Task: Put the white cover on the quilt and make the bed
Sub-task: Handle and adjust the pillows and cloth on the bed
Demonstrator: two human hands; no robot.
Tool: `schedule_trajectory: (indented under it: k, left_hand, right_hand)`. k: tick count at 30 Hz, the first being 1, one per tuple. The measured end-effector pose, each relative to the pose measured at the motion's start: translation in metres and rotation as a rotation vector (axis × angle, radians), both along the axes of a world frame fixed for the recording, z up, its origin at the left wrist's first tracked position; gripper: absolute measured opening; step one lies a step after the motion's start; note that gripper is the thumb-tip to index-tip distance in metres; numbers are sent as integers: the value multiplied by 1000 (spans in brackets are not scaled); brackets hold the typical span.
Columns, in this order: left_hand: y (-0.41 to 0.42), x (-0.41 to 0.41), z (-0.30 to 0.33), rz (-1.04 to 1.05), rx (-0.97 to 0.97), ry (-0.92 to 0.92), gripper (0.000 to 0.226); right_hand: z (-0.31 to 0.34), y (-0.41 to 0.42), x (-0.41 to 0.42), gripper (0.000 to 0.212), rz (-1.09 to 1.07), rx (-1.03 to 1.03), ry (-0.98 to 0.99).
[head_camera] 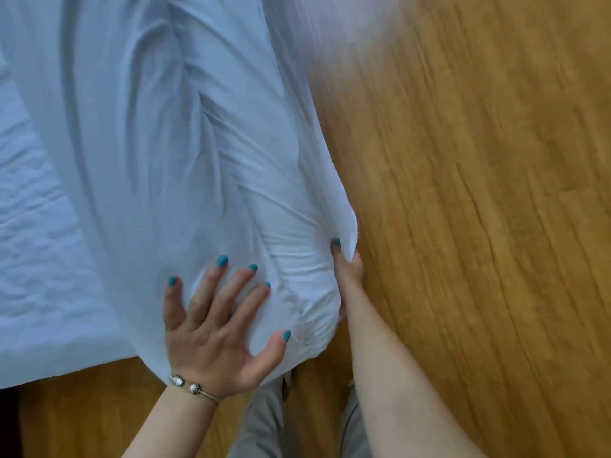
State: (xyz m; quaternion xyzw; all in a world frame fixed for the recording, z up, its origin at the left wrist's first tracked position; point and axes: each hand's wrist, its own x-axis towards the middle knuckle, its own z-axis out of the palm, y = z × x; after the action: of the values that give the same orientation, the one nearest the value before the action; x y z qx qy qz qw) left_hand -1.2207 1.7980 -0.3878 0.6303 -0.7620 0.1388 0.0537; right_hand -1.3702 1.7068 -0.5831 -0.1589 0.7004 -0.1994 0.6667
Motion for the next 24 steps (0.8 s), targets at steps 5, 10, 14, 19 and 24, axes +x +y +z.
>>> schedule_trajectory:
  k: [5, 10, 14, 19, 24]
  left_hand:
    - [2, -3, 8, 12, 53, 62, 51]
    - [3, 3, 39, 8, 261, 153, 53]
    - [5, 24, 73, -105, 503, 309, 65]
    - [-44, 90, 108, -621, 721, -151, 98]
    - [-107, 98, 117, -856, 762, -640, 146]
  right_hand:
    - [22, 83, -54, 76, 351, 328, 206]
    - [147, 153, -39, 22, 112, -362, 251]
    - [218, 168, 16, 74, 299, -680, 174]
    - [226, 171, 88, 145, 414, -515, 441]
    - [228, 171, 120, 136, 172, -440, 668]
